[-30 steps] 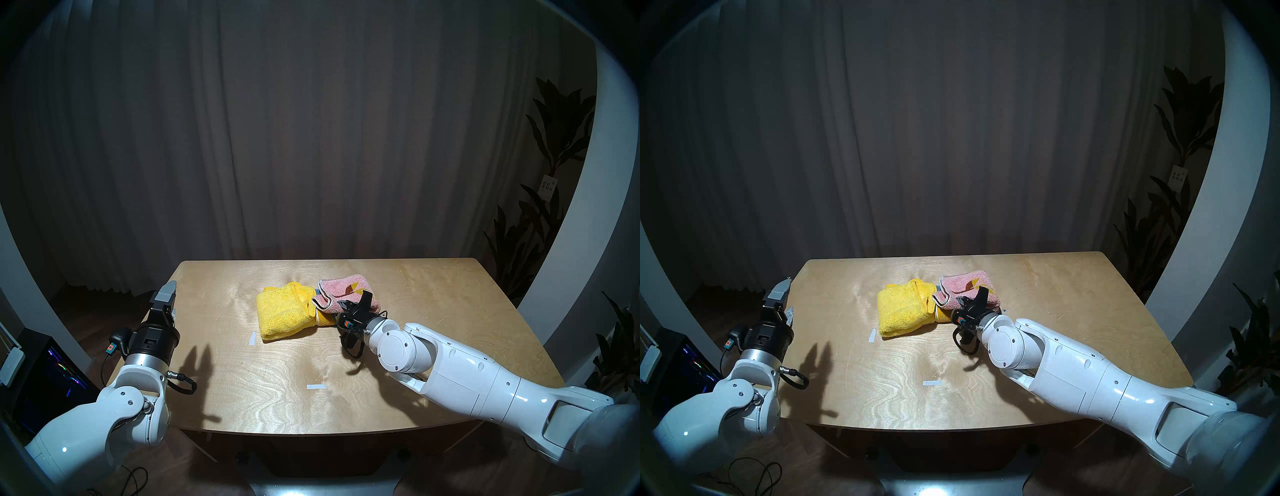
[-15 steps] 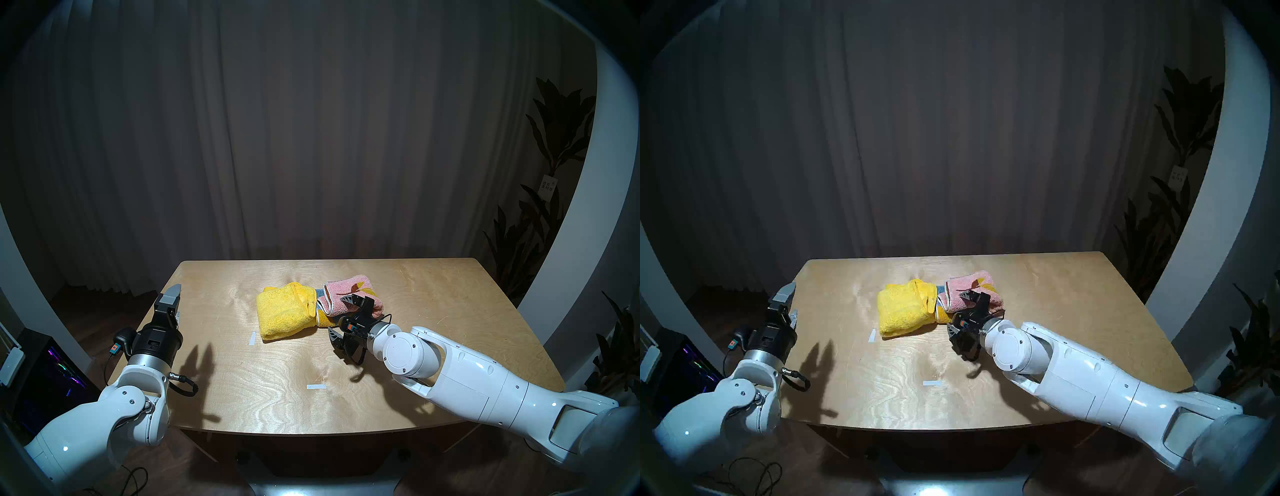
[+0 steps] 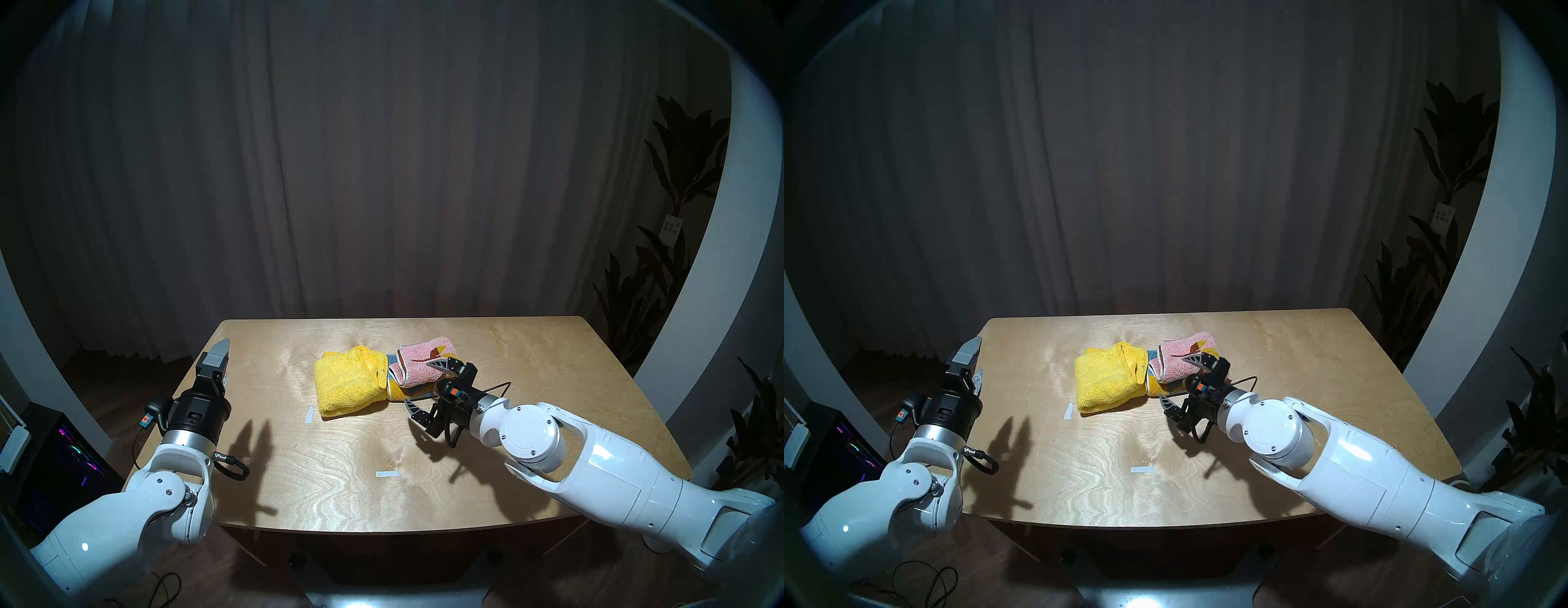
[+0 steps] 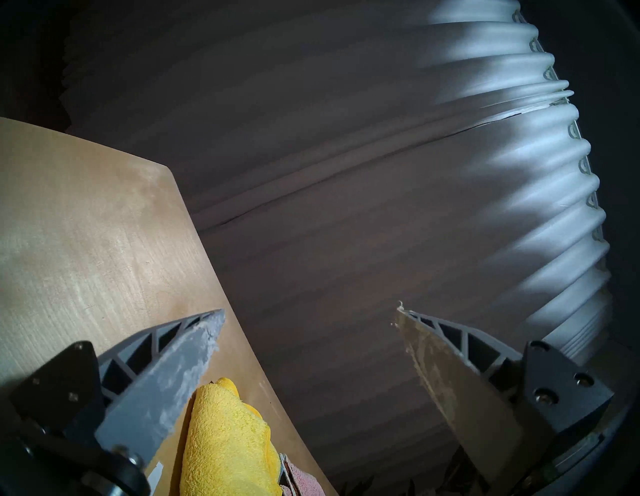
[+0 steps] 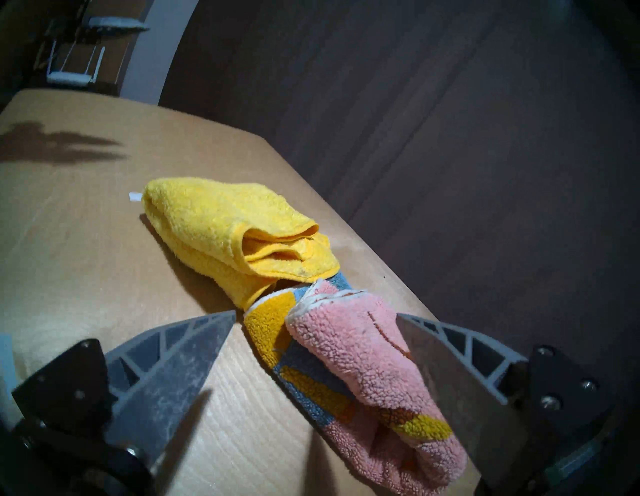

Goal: Fold each towel twice and stack them on table

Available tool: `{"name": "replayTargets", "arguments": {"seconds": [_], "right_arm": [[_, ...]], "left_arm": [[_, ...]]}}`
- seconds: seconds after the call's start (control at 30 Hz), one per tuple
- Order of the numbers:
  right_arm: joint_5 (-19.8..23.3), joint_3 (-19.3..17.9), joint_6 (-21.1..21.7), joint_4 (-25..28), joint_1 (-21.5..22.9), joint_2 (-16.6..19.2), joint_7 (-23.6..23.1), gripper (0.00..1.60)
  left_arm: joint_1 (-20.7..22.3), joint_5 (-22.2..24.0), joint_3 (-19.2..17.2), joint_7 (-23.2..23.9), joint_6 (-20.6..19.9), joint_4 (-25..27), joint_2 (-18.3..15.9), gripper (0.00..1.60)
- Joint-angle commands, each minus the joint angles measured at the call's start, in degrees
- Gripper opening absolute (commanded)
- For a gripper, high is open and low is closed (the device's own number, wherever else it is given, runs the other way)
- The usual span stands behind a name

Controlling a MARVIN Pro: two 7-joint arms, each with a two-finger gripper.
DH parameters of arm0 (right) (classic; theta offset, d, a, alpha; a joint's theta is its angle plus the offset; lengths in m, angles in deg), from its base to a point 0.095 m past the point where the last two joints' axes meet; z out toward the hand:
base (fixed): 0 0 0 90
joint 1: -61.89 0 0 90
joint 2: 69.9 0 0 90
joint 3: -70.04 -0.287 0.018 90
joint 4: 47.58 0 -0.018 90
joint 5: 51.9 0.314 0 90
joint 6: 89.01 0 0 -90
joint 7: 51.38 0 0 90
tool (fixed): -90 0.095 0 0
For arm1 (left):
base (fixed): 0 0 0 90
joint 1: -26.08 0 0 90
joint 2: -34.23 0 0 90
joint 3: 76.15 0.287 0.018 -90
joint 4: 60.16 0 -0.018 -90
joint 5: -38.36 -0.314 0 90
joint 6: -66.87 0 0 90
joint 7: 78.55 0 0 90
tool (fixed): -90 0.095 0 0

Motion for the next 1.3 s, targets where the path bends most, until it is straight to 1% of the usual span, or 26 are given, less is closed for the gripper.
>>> {"name": "replayTargets", "arguments": {"seconds": [0.0, 0.03, 0.07, 0.2, 0.27, 0.33, 0.4, 0.43, 0.47, 0.53, 0.57, 0.6, 0.63, 0.8, 0.93, 1.0, 1.03, 1.07, 1.13, 1.2, 1.27], "right_arm": [[10.38, -6.5, -2.81, 4.63, -5.73, 2.41, 3.04, 1.6], [11.86, -7.29, -3.05, 4.93, -6.45, 2.43, 3.55, 1.6], [15.71, -8.97, -3.2, 5.3, -8.11, 2.29, 4.35, 1.6], [23.02, -11.93, -3.54, 5.4, -11.03, 1.21, 6.37, 1.6], [27.45, -13.51, -3.38, 5.23, -12.4, 0.38, 7.32, 1.6], [30.8, -14.79, -3.34, 5.03, -13.3, -0.35, 8.05, 1.6], [34.26, -16.11, -3.35, 4.78, -14.25, -1.26, 8.78, 1.6], [34.26, -16.11, -3.35, 4.78, -14.25, -1.26, 8.78, 1.6], [36.53, -16.97, -3.32, 4.68, -14.85, -1.8, 9.28, 1.6], [39.68, -18.05, -3.25, 4.3, -15.48, -2.61, 9.73, 1.6], [41.93, -19.04, -3.29, 4.39, -16.12, -3.04, 10.19, 1.6], [45.16, -20.11, -3.14, 4.47, -16.92, -3.79, 10.81, 1.6], [45.16, -20.11, -3.14, 4.47, -16.92, -3.79, 10.81, 1.6], [55.17, -23.44, -2.56, 5.68, -19.6, -6.21, 12.63, 1.6], [61.45, -24.79, -1.25, 6.77, -21.04, -7.79, 14.45, 1.6], [64.73, -25.11, -0.35, 7.37, -21.29, -8.51, 15.31, 1.6], [65.65, -25.03, 0.04, 7.65, -21.23, -8.8, 15.73, 1.6], [67.44, -25.21, 0.75, 8.07, -21.24, -9.08, 16.48, 1.6], [69.16, -24.95, 1.44, 8.52, -20.95, -9.57, 17.24, 1.6], [70.08, -24.48, 1.47, 8.84, -20.68, -10.26, 18.29, 1.6], [71.22, -24.25, 1.25, 8.78, -20.38, -11.36, 19.57, 1.6]], "left_arm": [[1.99, -2.39, 1.14, 0.48, -0.56, 1.55, -1.01, 1.6], [2.23, -2.56, 1.44, 0.34, -0.65, 1.6, -1.09, 1.6], [2.83, -2.36, 2.11, -0.08, -1.16, 1.76, -1.0, 1.6], [4.19, -2.09, 3.32, -1.04, -2.42, 1.78, -1.03, 1.6], [4.91, -1.41, 3.82, -1.47, -3.34, 1.97, -0.68, 1.6], [5.5, -0.63, 4.25, -1.94, -4.17, 2.02, -0.23, 1.6], [6.16, -0.78, 4.7, -2.31, -4.85, 2.03, -0.37, 1.6], [6.16, -0.78, 4.7, -2.31, -4.85, 2.03, -0.37, 1.6], [6.57, -0.82, 4.98, -2.65, -5.44, 2.12, -0.54, 1.6], [7.06, -0.98, 5.31, -3.05, -5.93, 2.19, -0.66, 1.6], [7.53, -0.93, 5.56, -3.45, -6.43, 2.16, -0.71, 1.6], [8.12, -0.6, 5.9, -4.24, -7.02, 2.15, -0.61, 1.6], [8.12, -0.6, 5.9, -4.24, -7.02, 2.15, -0.61, 1.6], [10.34, 0.56, 6.58, -6.74, -9.13, 1.65, -0.29, 1.6], [11.99, 3.36, 6.42, -9.87, -10.63, 1.23, 0.61, 1.6], [12.33, 5.52, 5.9, -11.01, -11.18, 1.03, 1.38, 1.6], [12.02, 6.91, 5.33, -11.1, -10.94, 1.04, 2.1, 1.6], [11.8, 8.35, 4.77, -11.43, -11.14, 1.01, 2.43, 1.6], [10.48, 10.61, 3.51, -11.24, -11.17, 1.02, 2.58, 1.6], [8.49, 13.83, 1.99, -10.36, -11.44, 1.15, 3.21, 1.6], [6.7, 15.65, 0.99, -9.62, -11.76, 1.24, 3.19, 1.6]]}}
